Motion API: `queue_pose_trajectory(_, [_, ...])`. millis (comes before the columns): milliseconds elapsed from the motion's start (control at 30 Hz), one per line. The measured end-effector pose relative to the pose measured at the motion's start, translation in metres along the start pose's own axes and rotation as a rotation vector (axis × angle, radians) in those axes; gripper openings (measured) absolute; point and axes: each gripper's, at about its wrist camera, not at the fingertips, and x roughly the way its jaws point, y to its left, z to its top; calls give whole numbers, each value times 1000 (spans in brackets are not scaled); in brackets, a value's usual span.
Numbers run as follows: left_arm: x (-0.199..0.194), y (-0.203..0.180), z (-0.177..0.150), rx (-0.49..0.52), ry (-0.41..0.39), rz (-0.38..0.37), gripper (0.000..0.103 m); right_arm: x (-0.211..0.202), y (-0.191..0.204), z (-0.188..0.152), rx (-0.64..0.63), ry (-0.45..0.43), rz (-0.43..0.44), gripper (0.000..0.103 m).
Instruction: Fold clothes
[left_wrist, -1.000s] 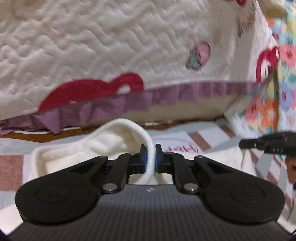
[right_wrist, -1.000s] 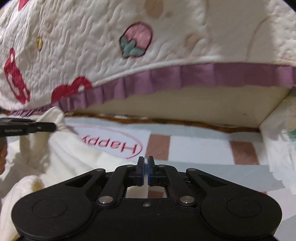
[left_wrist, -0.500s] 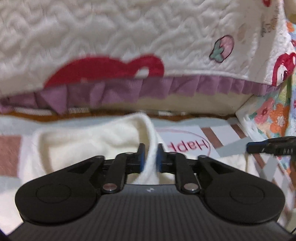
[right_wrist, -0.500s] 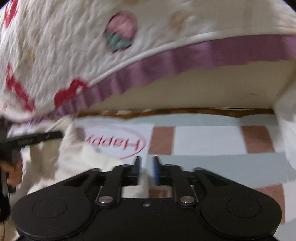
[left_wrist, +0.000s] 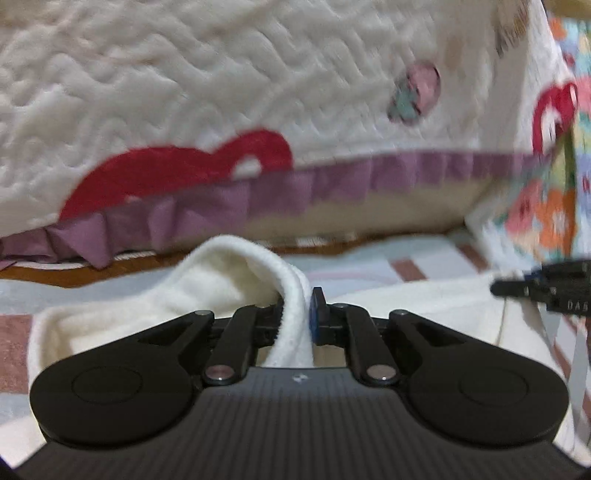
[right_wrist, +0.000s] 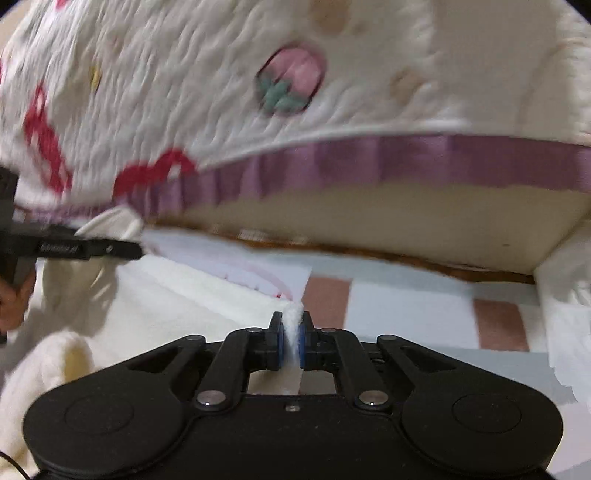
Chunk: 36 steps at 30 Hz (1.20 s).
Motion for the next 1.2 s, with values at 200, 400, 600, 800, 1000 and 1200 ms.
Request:
queue_pose_trajectory(200, [16, 1, -14, -14, 10, 57, 14, 18, -9, -2, 29, 15, -60, 6])
queue_pose_trajectory(400, [-30, 19, 6, -94, -121, 56, 51, 20, -45, -5, 132, 12, -192, 0])
queue_pose_trajectory(600, [-93, 84, 21, -140, -198, 167, 66, 4, -36, -1, 156, -33, -86, 9])
queue_pose_trajectory(800, [-96, 133, -6, -237, -35, 150, 66, 20, 17, 23, 222, -13, 137, 17])
queue_pose_trajectory(1000, [-95, 110, -27, -68, 74, 150, 69, 53, 113, 53, 59, 134, 343, 32])
queue_pose_trajectory(1200, [-111, 99, -55, 202, 188, 321, 70, 94, 191, 48, -183, 289, 299, 42])
